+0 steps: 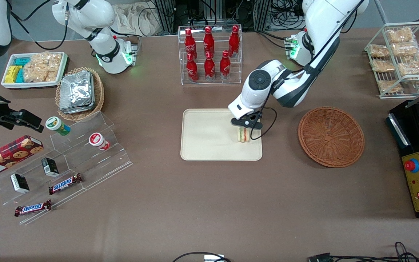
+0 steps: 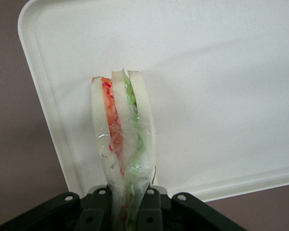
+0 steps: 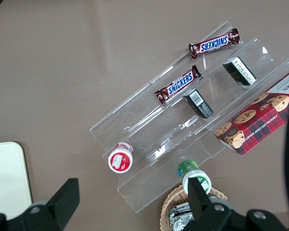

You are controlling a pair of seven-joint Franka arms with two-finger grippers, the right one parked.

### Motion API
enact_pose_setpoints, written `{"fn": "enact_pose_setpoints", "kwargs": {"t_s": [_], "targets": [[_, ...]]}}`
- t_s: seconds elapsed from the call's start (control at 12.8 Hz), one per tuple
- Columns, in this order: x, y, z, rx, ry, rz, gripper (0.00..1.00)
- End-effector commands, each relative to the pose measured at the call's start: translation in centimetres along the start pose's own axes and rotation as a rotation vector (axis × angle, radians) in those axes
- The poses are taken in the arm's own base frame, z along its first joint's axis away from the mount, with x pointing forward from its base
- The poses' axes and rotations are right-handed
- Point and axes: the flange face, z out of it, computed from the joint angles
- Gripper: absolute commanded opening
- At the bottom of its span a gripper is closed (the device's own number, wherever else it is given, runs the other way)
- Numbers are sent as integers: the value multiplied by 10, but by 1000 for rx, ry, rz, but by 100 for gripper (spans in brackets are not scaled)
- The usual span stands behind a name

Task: Place sandwich from basket to tray
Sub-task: 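Carry the held sandwich over the cream tray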

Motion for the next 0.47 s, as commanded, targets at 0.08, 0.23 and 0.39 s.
{"fn": "enact_pose_setpoints", "kwargs": {"t_s": [0.08,0.23,0.39], "targets": [[4,4,6,21,9,3,0],[2,5,13,33,6,-4,0],[1,4,21,54,12,-16,6]]}}
